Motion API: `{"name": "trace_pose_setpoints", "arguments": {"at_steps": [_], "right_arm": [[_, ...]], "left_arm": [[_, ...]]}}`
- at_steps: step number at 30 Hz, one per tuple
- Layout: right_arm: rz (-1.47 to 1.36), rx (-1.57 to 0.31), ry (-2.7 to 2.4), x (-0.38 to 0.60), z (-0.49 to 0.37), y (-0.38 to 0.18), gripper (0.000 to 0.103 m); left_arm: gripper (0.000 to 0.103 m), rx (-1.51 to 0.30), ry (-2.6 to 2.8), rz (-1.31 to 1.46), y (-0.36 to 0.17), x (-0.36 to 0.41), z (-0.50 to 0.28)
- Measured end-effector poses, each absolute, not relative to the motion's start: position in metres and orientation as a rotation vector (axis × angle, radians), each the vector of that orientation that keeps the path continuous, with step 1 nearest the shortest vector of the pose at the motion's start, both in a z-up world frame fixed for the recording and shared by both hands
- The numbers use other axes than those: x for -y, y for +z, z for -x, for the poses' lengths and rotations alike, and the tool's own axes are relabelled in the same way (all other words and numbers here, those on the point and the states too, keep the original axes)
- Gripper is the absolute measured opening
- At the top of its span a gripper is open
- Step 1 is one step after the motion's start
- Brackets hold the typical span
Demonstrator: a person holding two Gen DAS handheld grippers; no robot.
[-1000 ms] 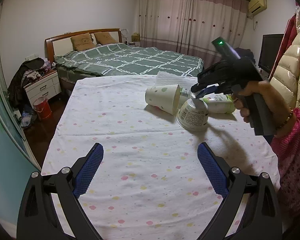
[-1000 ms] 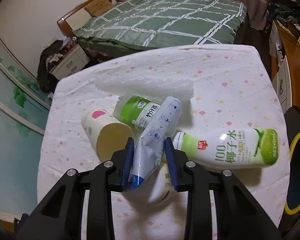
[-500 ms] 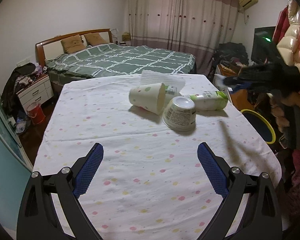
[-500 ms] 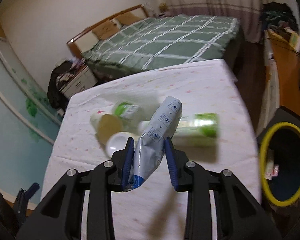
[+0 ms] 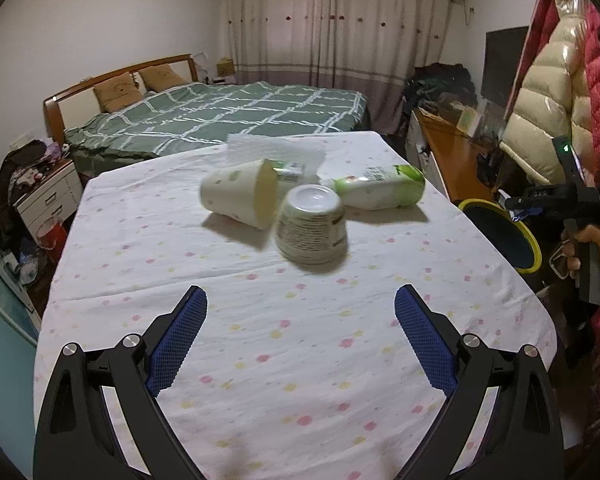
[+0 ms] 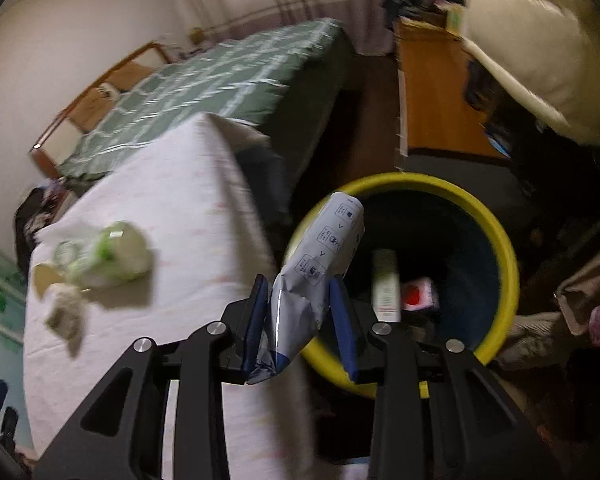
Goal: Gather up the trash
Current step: 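Carry the packet over the bin and open the right gripper, then grasp the upturned white paper bowl with the left gripper and lift it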
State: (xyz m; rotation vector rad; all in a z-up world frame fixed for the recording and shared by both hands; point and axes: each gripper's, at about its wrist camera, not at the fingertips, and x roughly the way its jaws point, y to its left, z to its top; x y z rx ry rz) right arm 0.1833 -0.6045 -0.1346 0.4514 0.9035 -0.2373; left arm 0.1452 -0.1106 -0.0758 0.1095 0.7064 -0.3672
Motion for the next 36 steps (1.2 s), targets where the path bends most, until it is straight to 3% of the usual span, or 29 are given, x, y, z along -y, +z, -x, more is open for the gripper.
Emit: {"name": "trace_pose_setpoints", "arguments": {"at_steps": [6, 8, 19, 36], "right_arm": [[-0.474, -0.929, -0.316, 0.636, -0.183, -0.162, 0.034], [-0.476, -0.925, -0.337, 0.642, -0.181, -0.164, 0.039], [-0.448, -0.853, -0.323, 0.637, -0.157, -0.150, 0.047], [-0.444, -0.852, -0.269, 0.624, -0.159, -0.149, 0.047]], "left_arm": [[0.094, -0.728, -0.403, -0.132, -0.080, 0.136, -0.157], [0.094, -0.733, -0.412, -0.144, -0.082, 0.144, -0.161], [0.094, -0.766, -0.437, -0.158, -0.091, 0.163, -0.196], [0.094, -0.832, -0.398, -0.181, -0.126, 0.177, -0.289]]}}
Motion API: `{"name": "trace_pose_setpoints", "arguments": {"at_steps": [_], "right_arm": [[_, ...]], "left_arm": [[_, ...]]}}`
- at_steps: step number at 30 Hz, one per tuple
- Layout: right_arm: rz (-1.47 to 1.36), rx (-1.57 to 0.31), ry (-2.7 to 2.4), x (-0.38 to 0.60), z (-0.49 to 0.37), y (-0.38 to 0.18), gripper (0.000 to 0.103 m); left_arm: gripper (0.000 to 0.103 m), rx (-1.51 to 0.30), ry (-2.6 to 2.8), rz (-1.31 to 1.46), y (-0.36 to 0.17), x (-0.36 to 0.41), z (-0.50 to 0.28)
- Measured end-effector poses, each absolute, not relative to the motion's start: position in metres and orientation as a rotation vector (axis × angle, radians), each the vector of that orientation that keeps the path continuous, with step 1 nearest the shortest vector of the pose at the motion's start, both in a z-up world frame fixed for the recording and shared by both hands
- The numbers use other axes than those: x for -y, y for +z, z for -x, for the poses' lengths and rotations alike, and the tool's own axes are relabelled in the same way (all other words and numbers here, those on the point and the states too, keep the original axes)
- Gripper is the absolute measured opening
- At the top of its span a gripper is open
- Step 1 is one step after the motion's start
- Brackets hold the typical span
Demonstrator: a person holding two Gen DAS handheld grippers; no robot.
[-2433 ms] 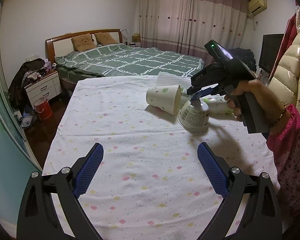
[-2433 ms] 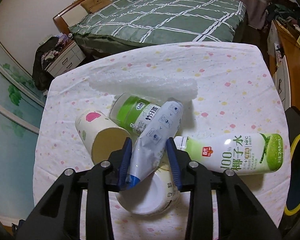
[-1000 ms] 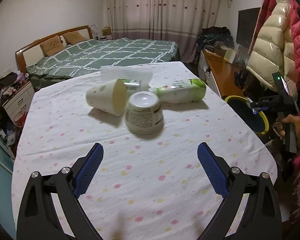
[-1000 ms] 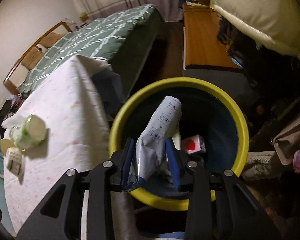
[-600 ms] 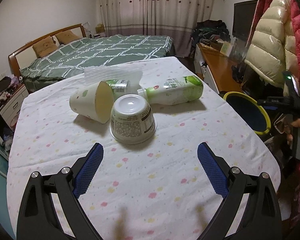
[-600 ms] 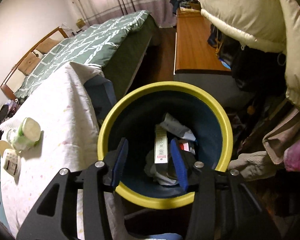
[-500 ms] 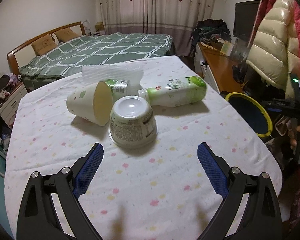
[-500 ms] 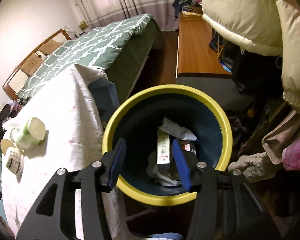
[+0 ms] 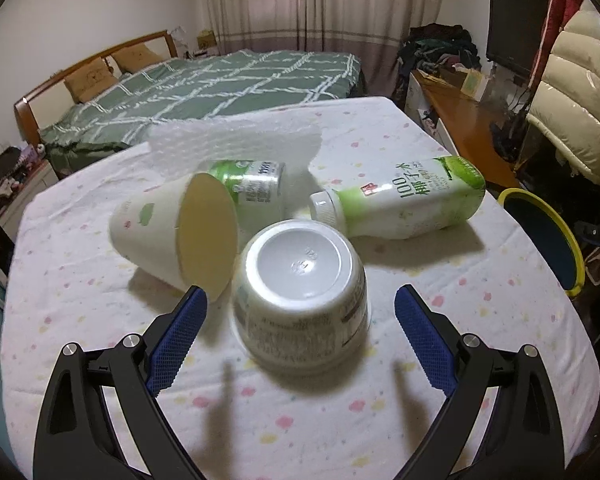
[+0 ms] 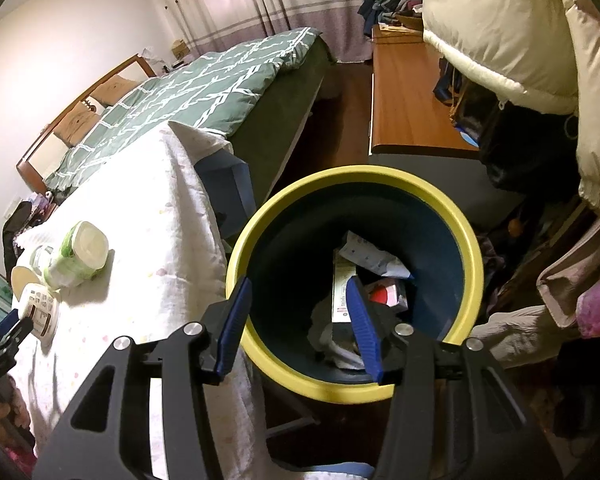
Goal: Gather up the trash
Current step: 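Grasp the upturned white paper bowl with the left gripper and lift it, then carry the white bowl over the bin and open the left gripper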
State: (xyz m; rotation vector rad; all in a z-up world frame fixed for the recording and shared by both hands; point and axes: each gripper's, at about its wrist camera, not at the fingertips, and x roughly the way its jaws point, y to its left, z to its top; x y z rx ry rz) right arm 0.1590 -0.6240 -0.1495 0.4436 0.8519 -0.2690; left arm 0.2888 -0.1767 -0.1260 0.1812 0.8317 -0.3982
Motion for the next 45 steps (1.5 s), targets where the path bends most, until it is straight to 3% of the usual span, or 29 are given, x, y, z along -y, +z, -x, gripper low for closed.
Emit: {"name": "trace_pose_setpoints", "arguments": {"at_steps": [6, 10, 19, 29, 45], "right_arm": [[-0.448, -0.860, -0.263, 0.624, -0.162, -0.154, 0.047], [-0.449, -0.866, -0.261, 0.624, -0.162, -0.157, 0.047], [-0.457, -0.861, -0.261, 0.626, -0.156, -0.158, 0.047], [-0.448, -0.837, -0.254, 0.616, -0.128, -0.152, 0.047], [-0.472, -0.792, -0.397, 0.645, -0.041, -0.161, 0.047]], "left_arm": [[0.092, -0.843, -0.391, -0.197, -0.136, 0.185, -0.303], [0.083, -0.868, -0.379, -0.209, -0.146, 0.191, -0.315], [0.082, -0.868, -0.383, -0.205, -0.150, 0.192, -0.314], [0.081, -0.835, -0.439, -0.223, -0.123, 0.199, -0.260], [0.082, -0.748, -0.720, -0.346, -0.077, 0.336, -0.197]]}}
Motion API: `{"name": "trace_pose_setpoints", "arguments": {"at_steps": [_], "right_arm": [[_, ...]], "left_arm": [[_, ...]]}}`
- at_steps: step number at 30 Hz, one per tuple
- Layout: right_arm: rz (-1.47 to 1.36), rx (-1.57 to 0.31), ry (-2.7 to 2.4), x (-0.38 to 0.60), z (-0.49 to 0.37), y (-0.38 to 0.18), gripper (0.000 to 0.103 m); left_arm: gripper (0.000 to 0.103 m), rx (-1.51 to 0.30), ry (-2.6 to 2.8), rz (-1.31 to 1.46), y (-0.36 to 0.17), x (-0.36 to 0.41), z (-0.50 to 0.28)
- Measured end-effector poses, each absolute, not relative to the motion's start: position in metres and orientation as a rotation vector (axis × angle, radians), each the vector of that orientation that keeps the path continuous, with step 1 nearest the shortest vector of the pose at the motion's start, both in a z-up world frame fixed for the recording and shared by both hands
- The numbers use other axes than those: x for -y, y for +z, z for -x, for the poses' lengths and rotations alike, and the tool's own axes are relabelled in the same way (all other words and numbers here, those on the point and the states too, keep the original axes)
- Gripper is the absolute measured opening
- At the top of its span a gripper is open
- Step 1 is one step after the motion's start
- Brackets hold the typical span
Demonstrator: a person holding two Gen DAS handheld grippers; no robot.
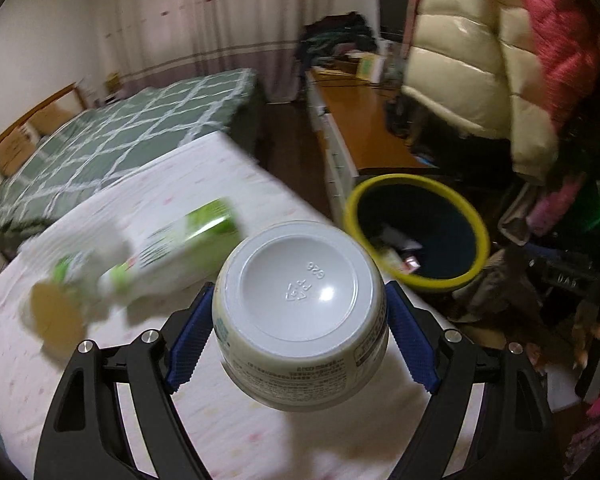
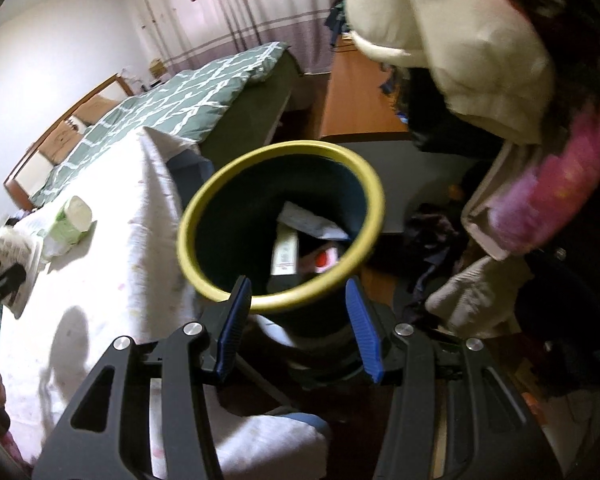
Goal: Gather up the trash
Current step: 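Carry the white bowl over the bin and open the left gripper, then grasp the white foam sheet with the right gripper and lift it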
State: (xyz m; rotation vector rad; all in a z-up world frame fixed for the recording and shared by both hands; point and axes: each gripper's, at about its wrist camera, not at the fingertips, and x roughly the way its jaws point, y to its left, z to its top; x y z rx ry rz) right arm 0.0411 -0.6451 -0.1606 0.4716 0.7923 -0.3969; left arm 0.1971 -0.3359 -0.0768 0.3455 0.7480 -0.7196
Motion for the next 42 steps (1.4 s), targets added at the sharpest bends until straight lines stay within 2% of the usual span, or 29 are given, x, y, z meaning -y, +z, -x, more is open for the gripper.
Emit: {"name": "trace_pose_setpoints", "arguments": {"at_steps": [13, 23, 25, 28, 34, 42], "right_arm": [[-0.515, -0.790, -0.483, 0.679, -0.002, -0.175, 0.047], [-0.530, -0.809, -0.490, 0.683, -0.003, -0.181, 0.047], [-0.528, -0.810, -0.484, 0.682, -0.005, -0.181, 0.047], [-0.525, -0.809, -0.474, 0.678, -0.007, -0.180, 0.047], [-0.505, -0.815, -0.439, 0.663, -0.019, -0.177, 0.047], [-0.450, -0.824, -0.388, 0.630, -0.046, -0.166, 0.047]], "left_arm": [[0.082, -0.744, -0.883, -0.426, -0.089, 0.488, -0.201], [0.083, -0.778, -0.898, -0.443, -0.108, 0.545, -0.216], [0.088, -0.768, -0.888, -0.413, -0.102, 0.536, -0.217], [0.088, -0.750, -0.882, -0.373, -0.088, 0.511, -0.215], [0.091, -0.652, -0.805, -0.295, -0.052, 0.417, -0.207], [0.092, -0.619, -0.608, -0.223, -0.046, 0.278, -0.210]]}}
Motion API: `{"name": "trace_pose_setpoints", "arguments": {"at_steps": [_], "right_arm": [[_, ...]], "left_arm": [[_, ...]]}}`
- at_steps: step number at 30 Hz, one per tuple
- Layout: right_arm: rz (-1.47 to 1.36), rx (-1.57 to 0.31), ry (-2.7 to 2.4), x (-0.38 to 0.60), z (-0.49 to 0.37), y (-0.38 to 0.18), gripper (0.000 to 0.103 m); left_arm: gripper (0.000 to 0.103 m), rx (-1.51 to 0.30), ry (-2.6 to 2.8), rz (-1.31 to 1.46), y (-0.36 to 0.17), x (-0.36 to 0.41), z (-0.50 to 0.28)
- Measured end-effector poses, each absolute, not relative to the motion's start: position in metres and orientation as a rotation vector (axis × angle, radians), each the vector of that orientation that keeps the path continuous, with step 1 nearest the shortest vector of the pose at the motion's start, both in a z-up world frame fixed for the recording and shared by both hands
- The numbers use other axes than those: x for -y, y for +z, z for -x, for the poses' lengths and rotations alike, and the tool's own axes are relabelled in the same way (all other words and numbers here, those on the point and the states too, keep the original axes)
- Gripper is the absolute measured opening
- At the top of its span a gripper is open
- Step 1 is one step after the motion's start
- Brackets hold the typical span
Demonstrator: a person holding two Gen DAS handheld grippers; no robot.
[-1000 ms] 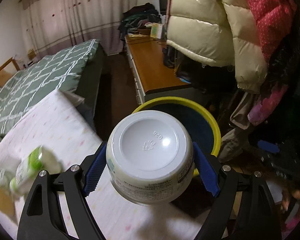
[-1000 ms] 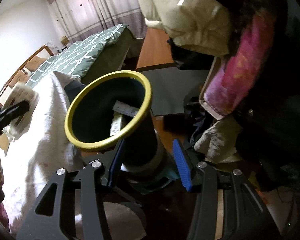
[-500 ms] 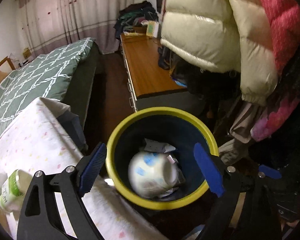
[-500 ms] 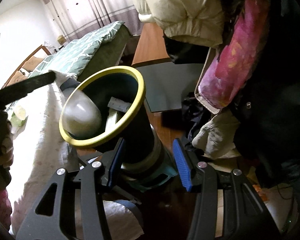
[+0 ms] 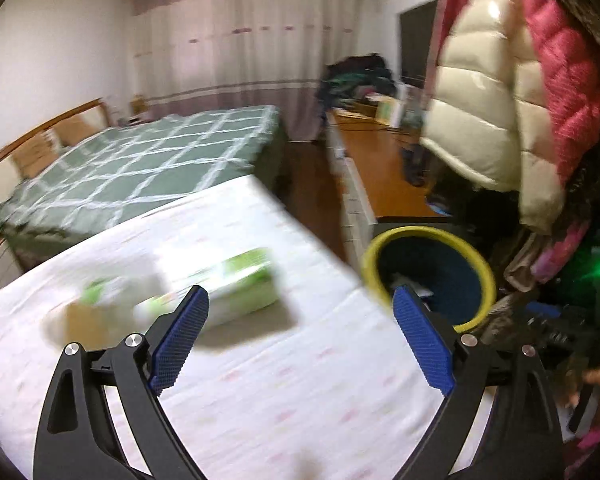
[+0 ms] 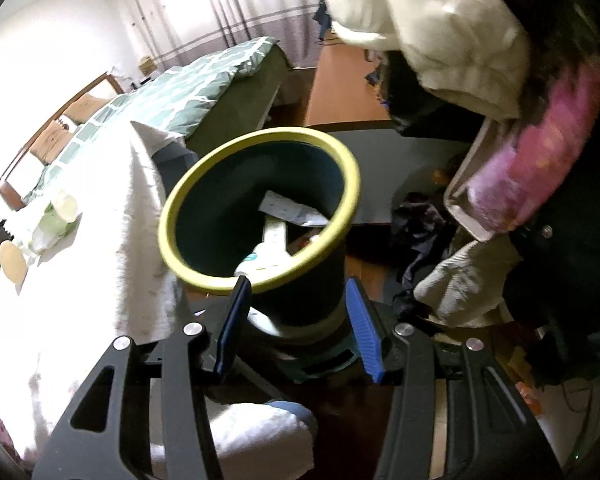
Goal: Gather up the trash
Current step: 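Grasp the white foam sheet with the right gripper and lift it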
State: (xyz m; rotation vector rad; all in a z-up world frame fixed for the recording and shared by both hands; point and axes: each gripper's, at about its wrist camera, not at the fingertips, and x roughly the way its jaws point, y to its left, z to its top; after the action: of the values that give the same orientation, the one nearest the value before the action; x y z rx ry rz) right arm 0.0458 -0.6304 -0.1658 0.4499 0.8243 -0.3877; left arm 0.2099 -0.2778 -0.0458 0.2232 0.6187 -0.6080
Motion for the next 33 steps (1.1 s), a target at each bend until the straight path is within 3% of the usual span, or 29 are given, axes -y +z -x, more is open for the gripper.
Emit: {"name": "trace_pose_setpoints", "arguments": {"at_steps": [10, 16, 33], "right_arm": [[-0.308, -0.828, -0.222, 0.555, -0.117, -0.126, 0.047], [-0.236, -0.813, -0.061, 0.491, -0.174, -0.095, 0.047], [0.080, -0.827, 0.341, 0.295, -0.337, -0.057, 0.047]], "left_arm": [[0.093, -0.674, -0.318, -0.141, -0.089, 0.111, -0.237], [0.093, -0.685, -0.196, -0.114, -0.111, 0.048, -0.251], [0.093, -0.710, -0.252, -0.082, -0.125, 0.033, -0.243]]}}
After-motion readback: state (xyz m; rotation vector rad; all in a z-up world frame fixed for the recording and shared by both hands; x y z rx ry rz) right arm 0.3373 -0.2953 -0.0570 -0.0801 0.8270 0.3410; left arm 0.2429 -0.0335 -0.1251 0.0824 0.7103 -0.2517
